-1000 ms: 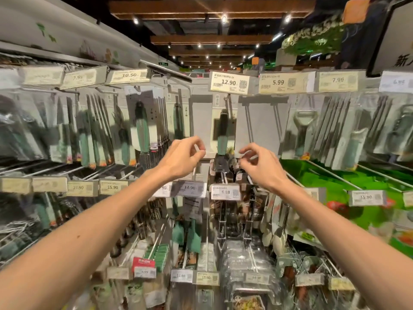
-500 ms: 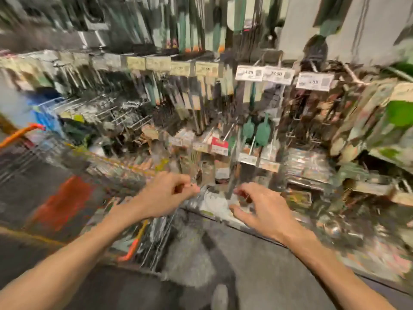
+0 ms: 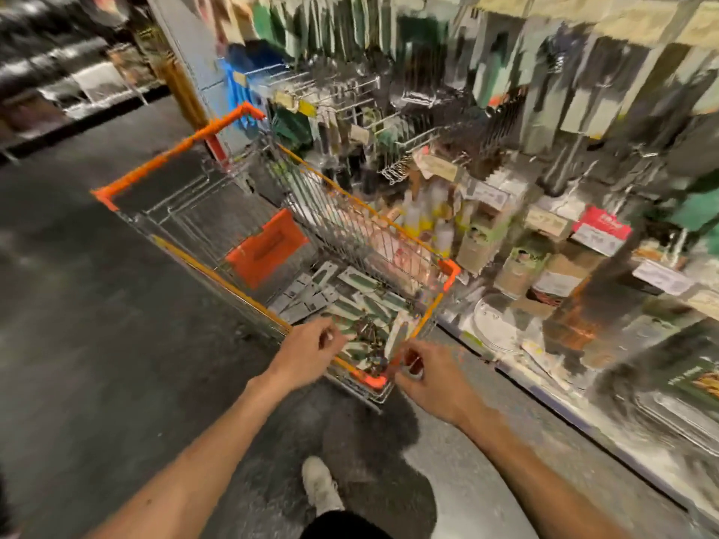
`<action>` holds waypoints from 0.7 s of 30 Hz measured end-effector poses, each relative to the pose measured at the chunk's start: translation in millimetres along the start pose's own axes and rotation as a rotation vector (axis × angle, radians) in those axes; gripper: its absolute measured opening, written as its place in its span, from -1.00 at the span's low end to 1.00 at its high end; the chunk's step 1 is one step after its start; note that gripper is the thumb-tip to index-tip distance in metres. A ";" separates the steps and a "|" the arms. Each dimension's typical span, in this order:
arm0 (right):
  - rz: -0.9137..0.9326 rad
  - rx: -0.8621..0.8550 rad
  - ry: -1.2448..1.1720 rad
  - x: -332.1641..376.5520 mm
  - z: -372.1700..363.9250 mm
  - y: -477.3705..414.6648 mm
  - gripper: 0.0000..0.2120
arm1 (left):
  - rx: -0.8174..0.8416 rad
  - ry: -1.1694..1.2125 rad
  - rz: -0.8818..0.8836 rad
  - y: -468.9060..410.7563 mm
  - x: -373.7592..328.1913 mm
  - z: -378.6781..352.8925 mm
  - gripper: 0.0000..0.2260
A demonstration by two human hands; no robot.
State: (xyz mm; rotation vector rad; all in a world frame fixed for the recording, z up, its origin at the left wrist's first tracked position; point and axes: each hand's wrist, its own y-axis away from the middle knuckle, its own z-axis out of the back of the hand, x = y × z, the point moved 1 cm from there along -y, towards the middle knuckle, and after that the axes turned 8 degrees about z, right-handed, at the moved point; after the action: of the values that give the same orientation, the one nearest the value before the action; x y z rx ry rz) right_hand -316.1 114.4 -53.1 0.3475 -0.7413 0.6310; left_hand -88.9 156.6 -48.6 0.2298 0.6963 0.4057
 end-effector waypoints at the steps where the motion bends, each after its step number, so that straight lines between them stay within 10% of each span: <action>1: -0.020 0.031 0.000 6.7 -13.4 -19.4 -0.90 | 0.017 0.015 0.031 -13.4 19.0 6.4 -0.83; 13: -0.296 0.188 -0.106 15.0 -130.6 -205.6 -0.85 | 0.175 -0.166 0.174 -182.5 131.3 67.9 -0.79; 21: -0.493 0.328 -0.199 -57.2 -206.8 -338.8 -0.79 | 0.554 -0.374 0.282 -327.9 193.3 62.3 -0.27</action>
State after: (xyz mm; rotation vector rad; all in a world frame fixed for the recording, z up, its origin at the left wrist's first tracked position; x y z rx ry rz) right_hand -24.2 -63.3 -263.0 0.8750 -0.7049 0.2477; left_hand 179.7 -57.9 -223.5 0.9120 0.3922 0.4160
